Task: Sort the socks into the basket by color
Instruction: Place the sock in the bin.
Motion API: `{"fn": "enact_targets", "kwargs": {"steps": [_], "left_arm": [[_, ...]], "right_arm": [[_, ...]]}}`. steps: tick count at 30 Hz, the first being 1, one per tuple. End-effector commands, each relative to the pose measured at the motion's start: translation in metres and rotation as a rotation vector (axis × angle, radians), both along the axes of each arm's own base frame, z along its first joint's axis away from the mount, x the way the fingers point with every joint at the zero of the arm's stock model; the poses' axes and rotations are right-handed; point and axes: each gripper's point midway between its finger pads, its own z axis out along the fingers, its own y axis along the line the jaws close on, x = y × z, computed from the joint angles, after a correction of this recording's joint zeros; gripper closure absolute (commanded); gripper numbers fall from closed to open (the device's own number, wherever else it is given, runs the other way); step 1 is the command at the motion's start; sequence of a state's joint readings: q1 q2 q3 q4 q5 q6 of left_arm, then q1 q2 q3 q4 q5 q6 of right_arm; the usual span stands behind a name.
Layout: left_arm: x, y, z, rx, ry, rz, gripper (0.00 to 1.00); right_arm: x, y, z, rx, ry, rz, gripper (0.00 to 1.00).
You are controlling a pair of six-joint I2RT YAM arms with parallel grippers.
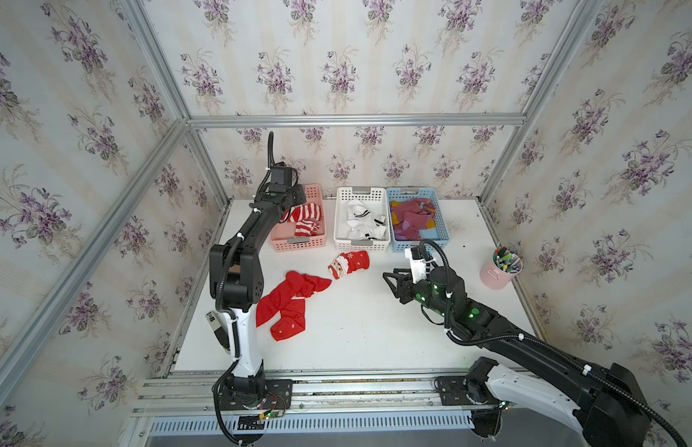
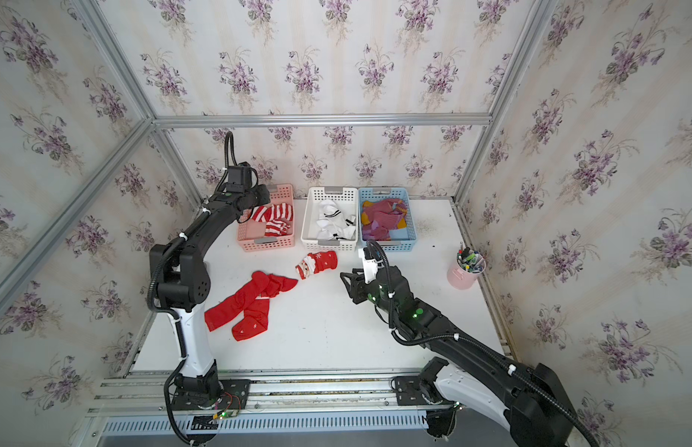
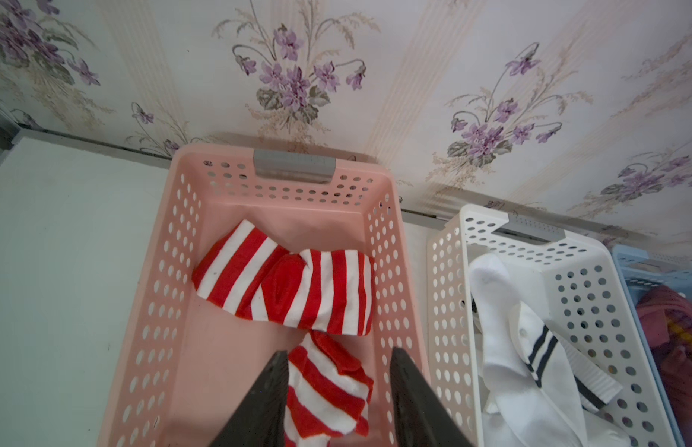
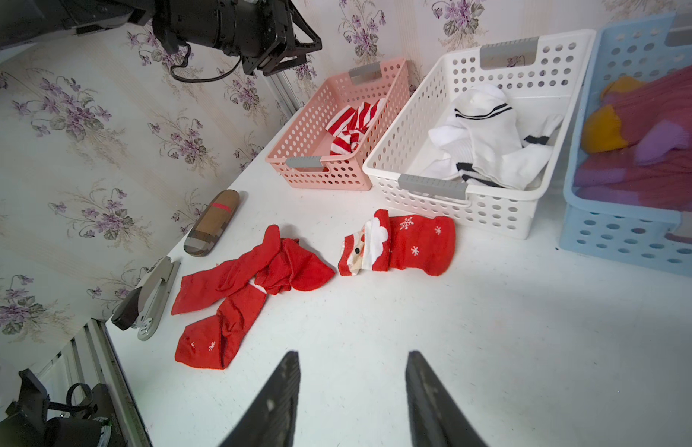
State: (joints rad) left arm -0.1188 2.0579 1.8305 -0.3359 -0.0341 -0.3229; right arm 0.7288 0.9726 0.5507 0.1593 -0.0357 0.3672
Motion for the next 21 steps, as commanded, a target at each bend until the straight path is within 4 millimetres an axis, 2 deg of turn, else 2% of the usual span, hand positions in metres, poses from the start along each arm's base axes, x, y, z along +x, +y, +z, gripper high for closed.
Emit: {"fn": "enact_targets", "kwargs": {"steps": [1, 6, 13, 19, 20, 21], "left_arm": [[-0.01, -0.011, 0.014, -0.066, -0.051, -0.034, 0.54], [-0.05, -0.016, 0.011, -0.105, -0.01, -0.034, 0.53], [-0.122, -0.019, -0.004, -0.041, 0.049, -0.04, 0.5], [-0.18, -0.035, -0.023, -0.033, 0.053, -0.079, 0.46], [-0.191, -0.036, -0.017, -0.037, 0.032, -0.083, 0.46], [-0.198, -0.038, -0.02, -0.038, 0.034, -0.091, 0.46]], "right_arm": [[0.002, 0.004, 0.004, 0.031, -0.01, 0.002, 0.54], [0.004, 0.008, -0.004, 0.024, 0.004, 0.008, 0.54], [0.011, 0.018, -0.01, 0.039, 0.024, 0.018, 0.53], [0.017, 0.028, -0.018, 0.038, 0.045, 0.032, 0.53], [0.018, 0.03, -0.019, 0.035, 0.05, 0.036, 0.52], [0.019, 0.032, -0.022, 0.03, 0.055, 0.04, 0.52]]}}
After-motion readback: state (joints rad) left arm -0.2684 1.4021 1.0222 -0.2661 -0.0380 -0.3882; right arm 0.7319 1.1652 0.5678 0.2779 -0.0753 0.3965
